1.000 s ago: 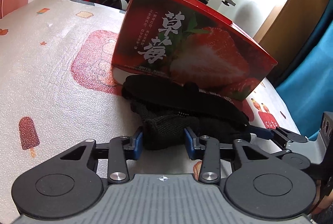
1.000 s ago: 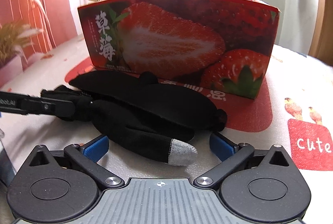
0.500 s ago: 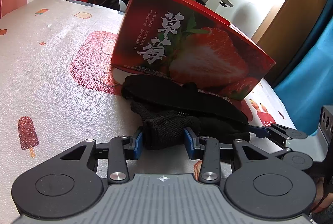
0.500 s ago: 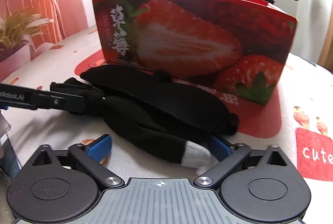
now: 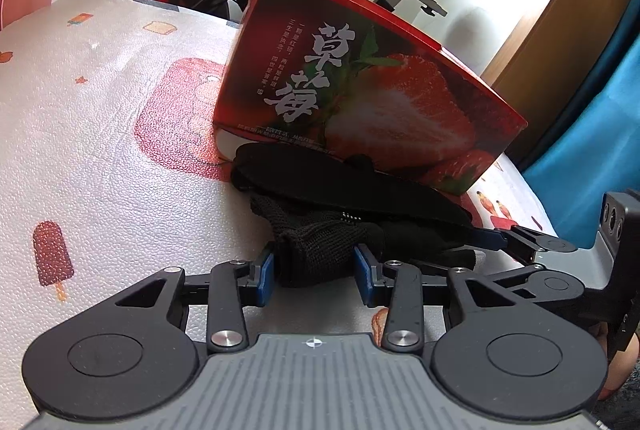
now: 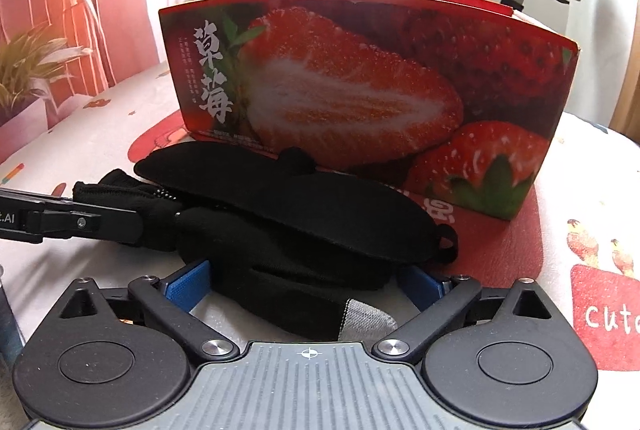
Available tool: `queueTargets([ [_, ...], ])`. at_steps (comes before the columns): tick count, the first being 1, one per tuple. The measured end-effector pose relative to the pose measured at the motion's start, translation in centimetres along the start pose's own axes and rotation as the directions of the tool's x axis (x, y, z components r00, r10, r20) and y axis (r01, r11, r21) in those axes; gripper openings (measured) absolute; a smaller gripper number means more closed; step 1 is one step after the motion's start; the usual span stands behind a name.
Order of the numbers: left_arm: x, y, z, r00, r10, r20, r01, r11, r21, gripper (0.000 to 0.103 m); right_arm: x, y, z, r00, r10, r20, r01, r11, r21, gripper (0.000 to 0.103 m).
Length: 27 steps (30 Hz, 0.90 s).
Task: Organize soft objects
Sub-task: 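Close the left gripper on the black mask strap while the right gripper grips it too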
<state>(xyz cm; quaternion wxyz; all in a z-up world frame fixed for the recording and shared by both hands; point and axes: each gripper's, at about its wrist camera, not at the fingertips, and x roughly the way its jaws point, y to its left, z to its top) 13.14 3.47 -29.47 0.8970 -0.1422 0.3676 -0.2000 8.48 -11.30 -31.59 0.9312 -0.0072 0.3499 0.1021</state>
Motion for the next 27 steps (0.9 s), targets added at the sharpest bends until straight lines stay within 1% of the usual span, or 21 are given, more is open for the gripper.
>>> queueTargets([
  [3,0.0,0.0,0.0,1.000,-0.002,-0.001,0.002,1.000,-0.005,0.042,-0.2,0.1,0.1,1.000,-0.015,0.013,0.015,1.000,-0.013,0.097],
  [6,0.1,0.1,0.0,1.000,-0.003,-0.001,0.003,1.000,-0.006,0.042,-0.9,0.4,0.4,0.998,-0.026,0.050,0.028,0.999,-0.039,0.097],
  [8,0.1,0.1,0.0,1.000,-0.002,-0.001,0.002,1.000,-0.008,0.042,-1.2,0.6,0.6,0.998,0.000,0.058,0.004,0.997,-0.071,0.097],
  [11,0.1,0.0,0.0,1.000,0.001,0.000,-0.001,1.000,-0.007,0.042,-0.8,0.9,1.0,0.999,0.037,0.032,-0.033,0.995,-0.099,0.096],
  [15,0.1,0.2,-0.1,1.000,-0.003,0.001,0.003,1.000,-0.009,0.042,0.1,1.0,0.8,0.999,0.038,0.007,-0.037,0.992,-0.125,0.095],
  [17,0.1,0.2,-0.1,1.000,-0.005,0.001,0.005,1.000,-0.011,0.042,0.3,0.8,0.5,0.998,0.055,-0.005,-0.056,0.992,-0.116,0.094],
  [19,0.1,0.2,-0.1,1.000,-0.005,0.002,0.005,1.000,-0.011,0.042,0.3,0.8,0.4,0.998,0.059,-0.005,-0.059,0.992,-0.113,0.089],
  [21,0.1,0.2,-0.1,1.000,-0.006,0.001,0.006,1.000,-0.014,0.042,0.1,1.0,0.2,0.997,0.074,-0.006,-0.074,0.990,-0.124,0.077],
  [22,0.0,0.4,-0.1,1.000,-0.008,0.001,0.008,1.000,-0.017,0.040,-0.1,1.1,0.1,0.997,0.078,-0.006,-0.078,0.988,-0.130,0.073],
  [23,0.0,0.4,-0.1,1.000,-0.008,0.001,0.008,1.000,-0.021,0.039,-0.3,1.2,0.1,0.997,0.078,-0.005,-0.078,0.988,-0.133,0.066],
  [24,0.0,0.4,-0.1,1.000,-0.008,0.001,0.008,1.000,-0.023,0.039,-0.4,1.3,0.0,0.997,0.077,-0.004,-0.077,0.988,-0.134,0.057],
  [25,-0.1,0.4,-0.1,1.000,-0.002,0.000,0.002,1.000,-0.020,0.039,-0.6,1.3,0.0,0.997,0.080,-0.004,-0.080,0.988,-0.132,0.051],
  [26,-0.2,0.2,0.0,1.000,0.010,-0.002,-0.010,1.000,-0.011,0.039,-0.9,1.2,0.0,0.996,0.085,-0.004,-0.084,0.988,-0.127,0.038],
  [27,-0.3,0.0,0.0,1.000,0.020,-0.004,-0.020,1.000,-0.001,0.039,-1.3,1.1,0.0,0.996,0.094,-0.002,-0.093,0.988,-0.120,0.033],
])
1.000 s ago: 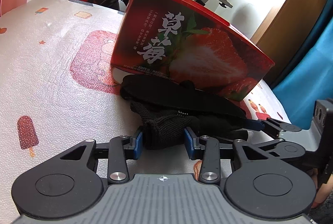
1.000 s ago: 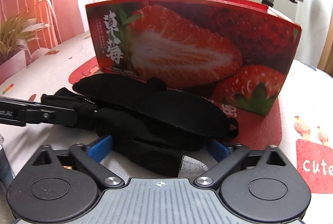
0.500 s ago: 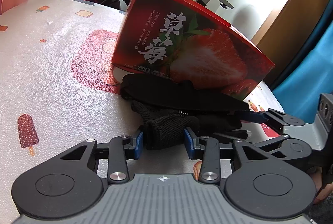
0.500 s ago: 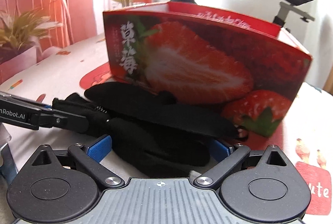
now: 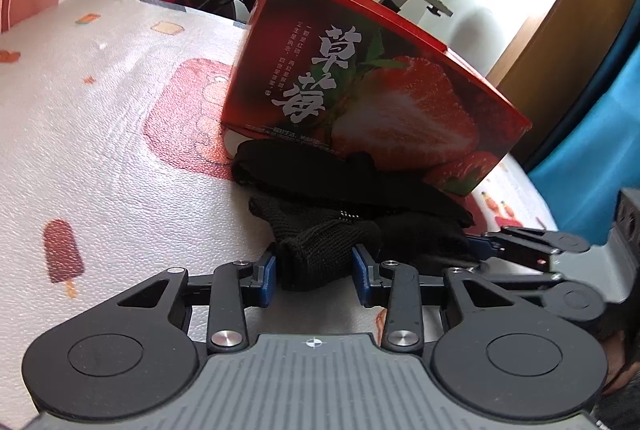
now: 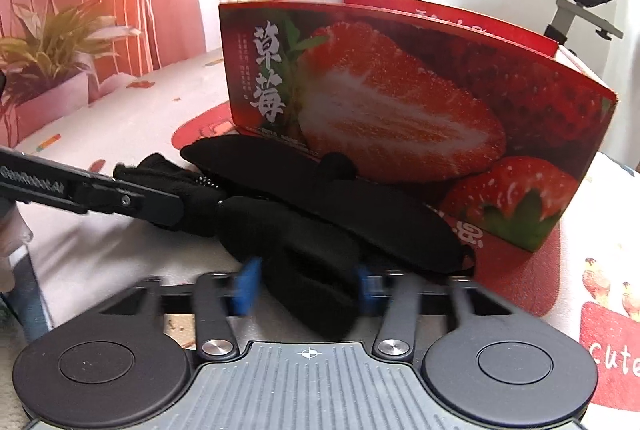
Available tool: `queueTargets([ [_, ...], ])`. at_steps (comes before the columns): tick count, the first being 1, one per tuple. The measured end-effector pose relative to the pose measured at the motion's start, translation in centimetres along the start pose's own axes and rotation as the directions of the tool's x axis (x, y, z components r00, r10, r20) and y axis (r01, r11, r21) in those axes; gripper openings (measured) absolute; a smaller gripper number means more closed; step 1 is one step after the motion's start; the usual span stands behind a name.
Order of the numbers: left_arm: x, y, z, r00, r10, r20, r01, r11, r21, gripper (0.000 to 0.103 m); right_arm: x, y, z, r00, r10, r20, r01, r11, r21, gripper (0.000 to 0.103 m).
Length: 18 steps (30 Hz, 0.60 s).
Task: Organize soft objects
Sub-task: 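Close the left gripper on the black mask strap while the right gripper grips it too, then lift the black eye mask with both grippers over the red box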
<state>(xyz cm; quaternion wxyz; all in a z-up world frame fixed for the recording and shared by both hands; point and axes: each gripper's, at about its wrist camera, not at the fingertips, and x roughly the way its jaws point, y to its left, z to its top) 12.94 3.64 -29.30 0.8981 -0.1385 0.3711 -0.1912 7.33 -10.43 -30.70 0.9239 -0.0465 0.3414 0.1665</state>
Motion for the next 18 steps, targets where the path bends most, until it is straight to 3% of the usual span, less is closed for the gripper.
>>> queueTargets([
  [9,-2.1,-0.4,0.2,0.999,0.018,0.036,-0.018,1.000,0.000,0.038,-2.4,0.8,0.1,0.997,0.056,0.047,-0.056,0.998,-0.001,0.012],
  [18,-5.9,-1.9,1.4,0.989,-0.002,0.145,-0.005,0.999,0.046,0.030,-4.9,1.7,1.8,0.986,0.095,0.137,-0.093,0.995,-0.019,0.008],
])
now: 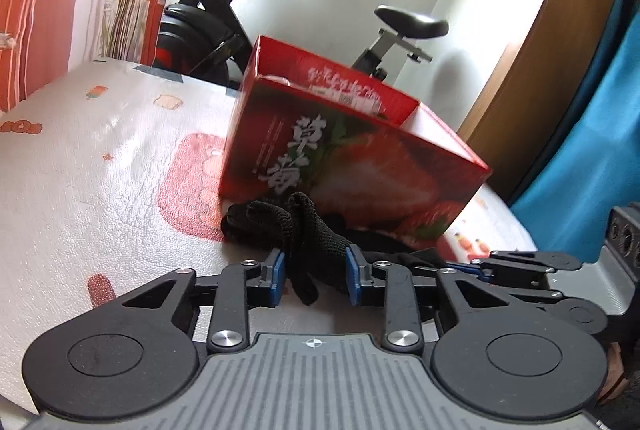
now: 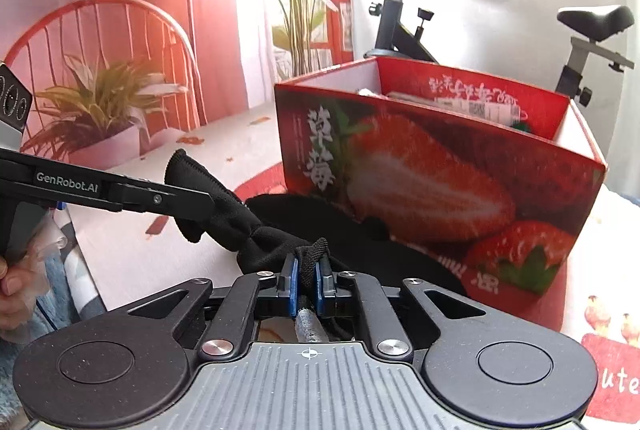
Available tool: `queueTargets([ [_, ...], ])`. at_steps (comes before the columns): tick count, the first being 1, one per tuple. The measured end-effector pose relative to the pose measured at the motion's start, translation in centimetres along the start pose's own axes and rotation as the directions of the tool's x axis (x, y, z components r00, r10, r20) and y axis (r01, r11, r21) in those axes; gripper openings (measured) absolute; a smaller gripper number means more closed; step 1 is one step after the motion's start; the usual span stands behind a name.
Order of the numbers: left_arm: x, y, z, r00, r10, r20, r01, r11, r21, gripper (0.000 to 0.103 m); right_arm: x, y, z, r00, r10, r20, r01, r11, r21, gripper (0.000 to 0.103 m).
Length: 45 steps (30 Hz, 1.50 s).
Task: Organize soft objects
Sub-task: 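Lift the black eye mask with both grippers over the red box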
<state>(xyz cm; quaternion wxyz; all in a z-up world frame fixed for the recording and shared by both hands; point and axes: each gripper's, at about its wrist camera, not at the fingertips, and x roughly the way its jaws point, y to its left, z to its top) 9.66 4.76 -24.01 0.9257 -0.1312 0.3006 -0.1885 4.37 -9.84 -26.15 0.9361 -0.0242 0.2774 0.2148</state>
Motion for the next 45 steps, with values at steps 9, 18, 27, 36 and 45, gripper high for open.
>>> queueTargets([
  [9,-1.5,-0.1,0.3,0.999,-0.038,0.022,0.039,0.996,-0.082,0.029,-2.0,0.1,1.0,0.998,0.012,0.063,-0.013,1.000,0.025,0.007],
  [18,-3.4,-0.7,2.5,0.993,-0.061,0.097,0.070,0.993,-0.099,0.029,-4.5,0.3,3.5,0.985,0.005,0.173,-0.007,1.000,0.010,0.007],
  [27,-2.9,-1.7,4.1,0.990,-0.085,0.110,0.094,0.993,-0.078,0.029,-5.1,-0.6,5.7,0.978,-0.027,0.205,0.026,1.000,0.009,0.007],
  [36,-0.9,-2.7,9.0,0.984,-0.127,0.128,0.132,0.991,-0.035,0.029,-4.8,-3.1,10.9,0.966,-0.071,0.248,0.070,0.997,0.011,0.007],
  [45,7.0,-2.4,16.0,0.993,-0.116,0.023,0.116,0.993,-0.016,0.029,0.9,-8.7,17.0,0.984,-0.119,0.132,0.122,0.992,-0.019,0.007],
])
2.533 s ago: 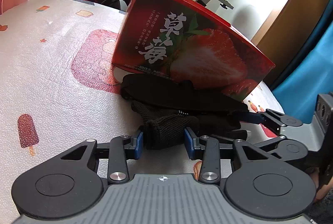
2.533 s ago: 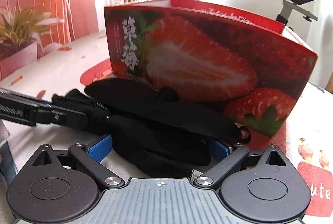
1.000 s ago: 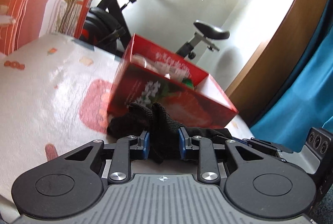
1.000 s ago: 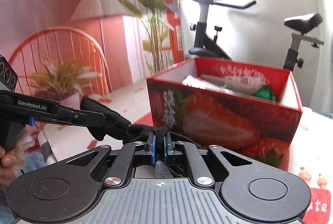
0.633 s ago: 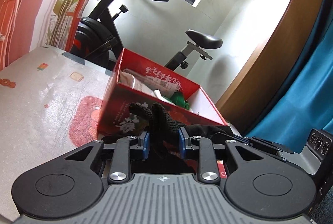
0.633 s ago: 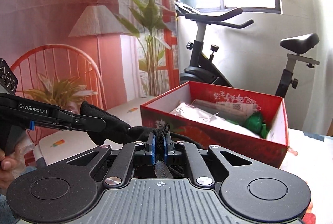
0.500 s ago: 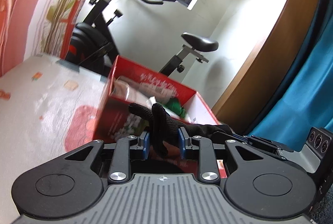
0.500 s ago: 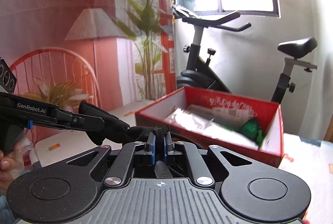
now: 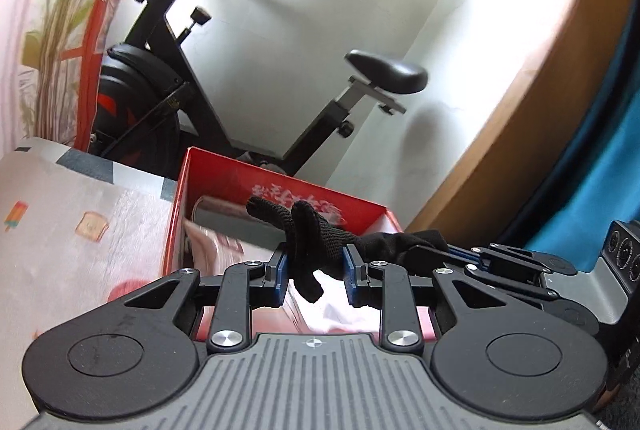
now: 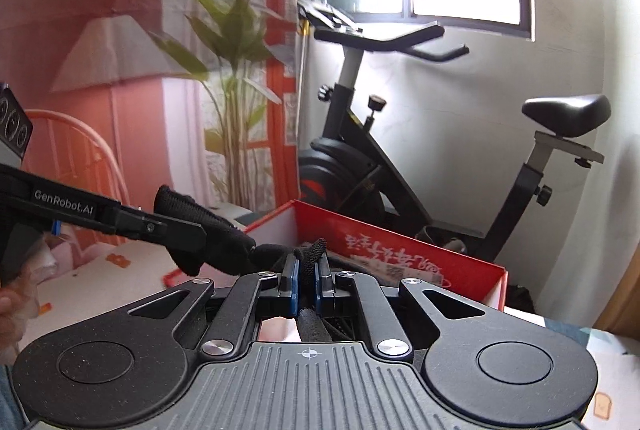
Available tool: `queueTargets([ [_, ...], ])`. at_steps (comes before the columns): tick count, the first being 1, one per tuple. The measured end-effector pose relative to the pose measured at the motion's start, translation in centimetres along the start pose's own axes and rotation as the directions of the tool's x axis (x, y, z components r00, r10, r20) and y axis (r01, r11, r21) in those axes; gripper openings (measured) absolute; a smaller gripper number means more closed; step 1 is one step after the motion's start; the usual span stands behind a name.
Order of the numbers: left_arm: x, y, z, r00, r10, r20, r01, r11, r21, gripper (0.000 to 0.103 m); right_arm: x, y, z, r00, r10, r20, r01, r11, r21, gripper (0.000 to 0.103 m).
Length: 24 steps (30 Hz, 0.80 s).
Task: Organize soft objects
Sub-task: 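Lift the black eye mask with both grippers over the red box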
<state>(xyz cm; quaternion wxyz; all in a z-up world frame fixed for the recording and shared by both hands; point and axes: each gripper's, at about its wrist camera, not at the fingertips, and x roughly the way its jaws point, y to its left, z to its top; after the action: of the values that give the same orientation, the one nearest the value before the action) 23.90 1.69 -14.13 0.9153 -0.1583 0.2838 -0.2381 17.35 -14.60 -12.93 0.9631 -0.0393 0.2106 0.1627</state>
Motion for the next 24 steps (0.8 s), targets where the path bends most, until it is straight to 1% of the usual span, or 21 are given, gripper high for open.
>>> queueTargets([
  [5,5.9,1.2,3.0,0.997,0.030,-0.065,-0.030,0.999,-0.010,0.029,6.1,-3.6,1.4,0.995,-0.015,-0.097,0.017,1.000,0.022,0.007],
  [8,9.0,2.5,4.0,0.992,0.037,-0.117,-0.041,0.999,-0.030,0.029,9.5,-5.7,1.7,0.989,-0.031,-0.148,0.040,0.998,0.058,0.007],
  [11,11.4,3.6,4.6,0.986,0.047,-0.161,-0.055,0.997,-0.047,0.029,12.5,-7.3,1.9,0.977,-0.041,-0.209,0.058,0.995,0.075,0.007],
  [14,13.1,4.5,4.9,0.979,0.072,-0.192,-0.080,0.996,-0.033,0.030,15.0,-8.1,1.7,0.958,-0.047,-0.282,0.071,0.995,0.076,0.007],
  [15,13.5,4.7,4.9,0.976,0.078,-0.205,-0.086,0.996,-0.030,0.032,15.8,-8.4,1.5,0.952,-0.049,-0.302,0.077,0.994,0.080,0.007],
  [18,14.1,5.2,4.7,0.967,0.095,-0.237,-0.100,0.995,-0.008,0.033,17.3,-8.6,1.2,0.938,-0.048,-0.344,0.083,0.993,0.087,0.007],
  [19,14.2,5.3,4.7,0.965,0.100,-0.241,-0.103,0.995,0.001,0.035,17.8,-8.6,1.1,0.934,-0.045,-0.355,0.082,0.993,0.090,0.007],
  [21,14.4,5.3,4.7,0.966,0.092,-0.243,-0.095,0.995,-0.003,0.037,18.6,-8.7,0.8,0.926,-0.036,-0.376,0.080,0.992,0.101,0.007],
  [24,14.5,5.2,4.9,0.970,0.094,-0.226,-0.097,0.995,-0.001,0.046,19.9,-8.9,0.2,0.906,-0.028,-0.423,0.084,0.990,0.113,0.007],
])
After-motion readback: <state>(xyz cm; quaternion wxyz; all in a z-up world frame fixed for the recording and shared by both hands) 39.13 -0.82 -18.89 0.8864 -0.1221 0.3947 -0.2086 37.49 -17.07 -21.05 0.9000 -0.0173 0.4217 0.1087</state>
